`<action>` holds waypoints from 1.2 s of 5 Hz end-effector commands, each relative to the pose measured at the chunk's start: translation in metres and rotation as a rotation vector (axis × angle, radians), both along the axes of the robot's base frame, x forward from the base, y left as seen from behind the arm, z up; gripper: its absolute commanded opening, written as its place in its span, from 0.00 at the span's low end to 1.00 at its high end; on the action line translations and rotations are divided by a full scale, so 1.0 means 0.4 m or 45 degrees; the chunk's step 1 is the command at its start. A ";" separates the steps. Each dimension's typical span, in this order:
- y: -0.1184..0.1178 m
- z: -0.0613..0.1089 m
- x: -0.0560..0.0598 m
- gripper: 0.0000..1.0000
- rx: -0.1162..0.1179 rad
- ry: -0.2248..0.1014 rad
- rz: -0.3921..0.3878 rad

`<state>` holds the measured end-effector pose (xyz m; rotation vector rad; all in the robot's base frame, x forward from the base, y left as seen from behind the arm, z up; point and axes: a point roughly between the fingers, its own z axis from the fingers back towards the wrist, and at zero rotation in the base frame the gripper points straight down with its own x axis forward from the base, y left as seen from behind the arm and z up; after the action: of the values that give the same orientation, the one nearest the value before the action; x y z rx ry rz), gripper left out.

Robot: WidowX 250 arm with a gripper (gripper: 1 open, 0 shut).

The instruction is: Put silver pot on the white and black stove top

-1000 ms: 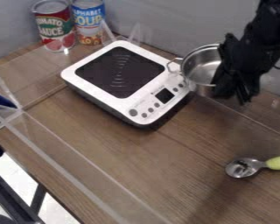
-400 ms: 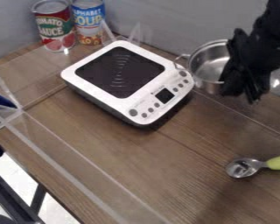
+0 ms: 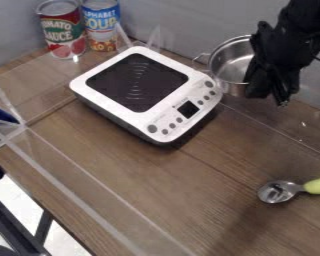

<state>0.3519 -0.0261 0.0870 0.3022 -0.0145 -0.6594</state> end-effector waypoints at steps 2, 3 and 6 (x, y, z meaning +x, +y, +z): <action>-0.049 0.063 -0.016 0.00 -0.058 -0.130 -0.023; -0.005 0.098 -0.017 0.00 -0.042 -0.143 0.008; 0.098 0.123 -0.021 0.00 -0.031 -0.118 0.065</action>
<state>0.3386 0.0086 0.1146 0.2923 -0.0382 -0.6153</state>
